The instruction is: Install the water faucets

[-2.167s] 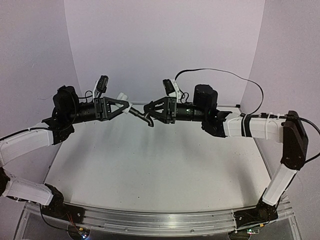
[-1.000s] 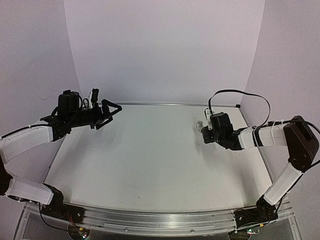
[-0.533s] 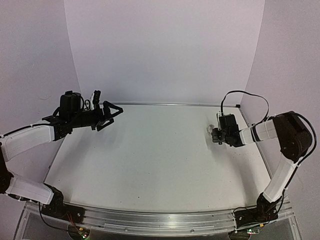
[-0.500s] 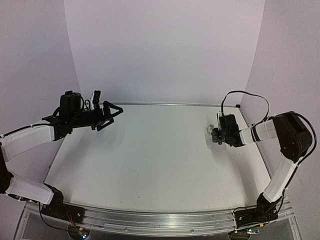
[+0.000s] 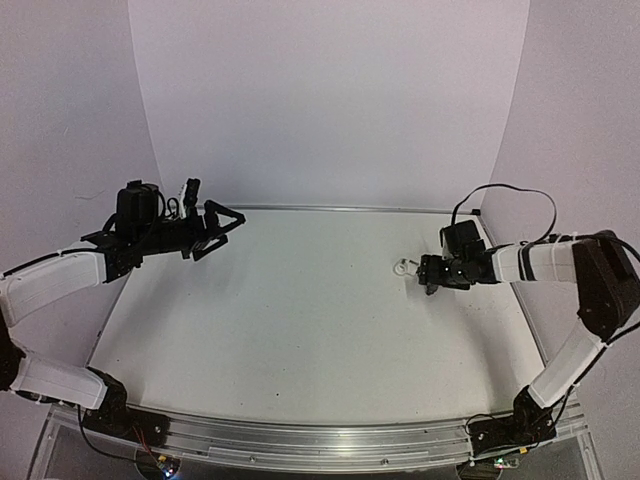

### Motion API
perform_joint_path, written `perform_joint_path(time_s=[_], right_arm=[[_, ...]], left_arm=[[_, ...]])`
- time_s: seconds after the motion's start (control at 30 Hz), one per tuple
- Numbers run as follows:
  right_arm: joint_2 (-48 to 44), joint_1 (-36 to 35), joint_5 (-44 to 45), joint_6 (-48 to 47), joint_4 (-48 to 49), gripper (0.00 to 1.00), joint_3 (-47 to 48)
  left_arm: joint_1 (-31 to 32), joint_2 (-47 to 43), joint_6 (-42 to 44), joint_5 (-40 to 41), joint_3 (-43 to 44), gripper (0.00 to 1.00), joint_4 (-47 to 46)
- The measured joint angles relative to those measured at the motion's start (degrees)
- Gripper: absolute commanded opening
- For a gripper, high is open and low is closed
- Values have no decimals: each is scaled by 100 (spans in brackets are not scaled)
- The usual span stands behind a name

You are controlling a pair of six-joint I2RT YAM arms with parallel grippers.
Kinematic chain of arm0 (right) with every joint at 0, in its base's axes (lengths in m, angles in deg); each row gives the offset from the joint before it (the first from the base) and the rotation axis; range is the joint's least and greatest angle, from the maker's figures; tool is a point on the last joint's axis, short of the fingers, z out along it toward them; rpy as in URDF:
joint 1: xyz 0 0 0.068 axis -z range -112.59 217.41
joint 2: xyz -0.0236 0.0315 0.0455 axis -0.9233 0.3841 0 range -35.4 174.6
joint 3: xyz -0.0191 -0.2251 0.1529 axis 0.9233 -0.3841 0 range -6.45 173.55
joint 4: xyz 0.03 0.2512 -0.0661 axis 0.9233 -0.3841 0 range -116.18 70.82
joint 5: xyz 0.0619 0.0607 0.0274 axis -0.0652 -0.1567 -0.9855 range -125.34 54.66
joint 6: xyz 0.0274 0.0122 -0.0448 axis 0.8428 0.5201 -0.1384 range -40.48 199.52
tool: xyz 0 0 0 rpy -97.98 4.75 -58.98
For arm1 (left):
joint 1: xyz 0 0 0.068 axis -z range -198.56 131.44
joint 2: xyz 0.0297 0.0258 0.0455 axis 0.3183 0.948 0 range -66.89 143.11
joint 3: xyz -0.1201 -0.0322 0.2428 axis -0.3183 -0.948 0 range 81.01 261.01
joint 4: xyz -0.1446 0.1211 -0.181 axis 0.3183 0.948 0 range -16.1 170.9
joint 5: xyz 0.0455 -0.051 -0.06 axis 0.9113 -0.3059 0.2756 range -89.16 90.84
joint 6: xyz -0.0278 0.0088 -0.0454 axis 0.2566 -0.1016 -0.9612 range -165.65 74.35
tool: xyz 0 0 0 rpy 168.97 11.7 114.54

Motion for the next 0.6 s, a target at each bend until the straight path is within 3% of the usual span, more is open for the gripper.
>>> perform_joint_path(time_s=[0.17,0.4,0.6], right_arm=[[-1719,0,-570,84,-815,98,-76],[-3917,-6,-1253,-155,-1659,98,227],[-4917,-7,-1337,-377,-2112,98,1200]], left_arm=[[0,-54,3,-14,10,100,2],[0,-289,135,-79,362,100,111],[0,-1228,501,125,767,100,124]])
